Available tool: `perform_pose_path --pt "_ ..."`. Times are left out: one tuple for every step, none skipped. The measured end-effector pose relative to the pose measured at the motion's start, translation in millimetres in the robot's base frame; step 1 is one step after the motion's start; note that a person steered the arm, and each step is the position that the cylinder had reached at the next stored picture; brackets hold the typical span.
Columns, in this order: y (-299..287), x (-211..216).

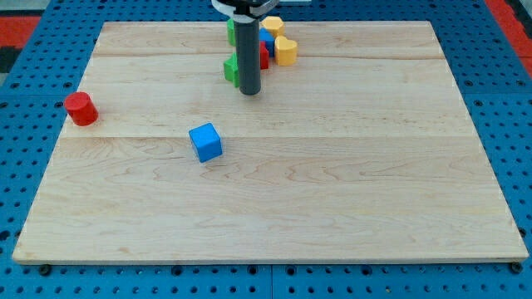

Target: Place the green star below the green circle

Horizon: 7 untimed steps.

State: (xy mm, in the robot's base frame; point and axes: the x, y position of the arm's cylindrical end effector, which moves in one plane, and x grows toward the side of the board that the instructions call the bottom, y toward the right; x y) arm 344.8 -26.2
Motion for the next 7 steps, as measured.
perform_pose_path --pt "-12 -8" --pt "-28 -8" --pt "-39 -29" --pt "-46 -51" --pt "-57 -70" --pt "-61 -74" --pt "-66 -44"
